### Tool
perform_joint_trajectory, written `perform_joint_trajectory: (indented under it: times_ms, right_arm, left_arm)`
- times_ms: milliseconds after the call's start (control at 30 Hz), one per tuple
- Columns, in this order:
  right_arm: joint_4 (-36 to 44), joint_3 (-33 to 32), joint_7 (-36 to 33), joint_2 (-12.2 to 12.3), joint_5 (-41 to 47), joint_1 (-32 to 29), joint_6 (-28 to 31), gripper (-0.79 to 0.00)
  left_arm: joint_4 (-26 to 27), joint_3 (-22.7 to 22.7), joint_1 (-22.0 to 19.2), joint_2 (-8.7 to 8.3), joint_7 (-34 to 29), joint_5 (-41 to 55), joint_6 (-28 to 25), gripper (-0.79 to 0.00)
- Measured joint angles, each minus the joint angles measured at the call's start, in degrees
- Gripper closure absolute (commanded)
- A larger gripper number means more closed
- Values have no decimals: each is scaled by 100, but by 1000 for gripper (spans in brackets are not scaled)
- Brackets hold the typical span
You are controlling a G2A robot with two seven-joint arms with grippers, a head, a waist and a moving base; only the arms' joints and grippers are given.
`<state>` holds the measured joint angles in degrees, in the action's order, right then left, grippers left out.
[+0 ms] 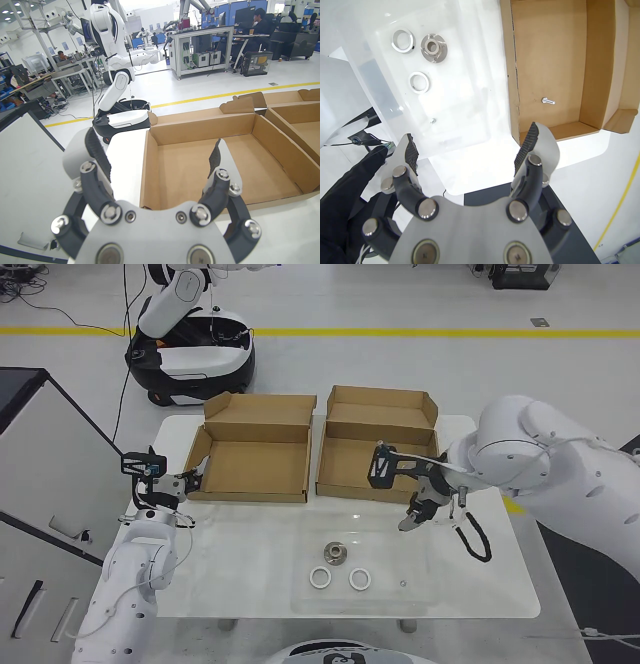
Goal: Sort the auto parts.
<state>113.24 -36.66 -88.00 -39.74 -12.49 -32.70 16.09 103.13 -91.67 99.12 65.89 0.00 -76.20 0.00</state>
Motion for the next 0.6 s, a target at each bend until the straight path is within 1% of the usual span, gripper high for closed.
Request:
perform_joint_trajectory:
  times_ms: [367, 500, 600]
  right_arm:
    - [40, 0, 59, 6, -51, -37, 68, -785]
    - [364, -3, 292, 117, -83, -140, 312, -785]
    - [647, 144, 576, 239, 42, -85, 597, -785]
  left_arm:
    - [0, 0, 0, 0, 0, 0, 0, -785]
    - [0, 0, 0, 0, 0, 0, 0, -785]
    - [0, 0, 0, 0, 0, 0, 0, -785]
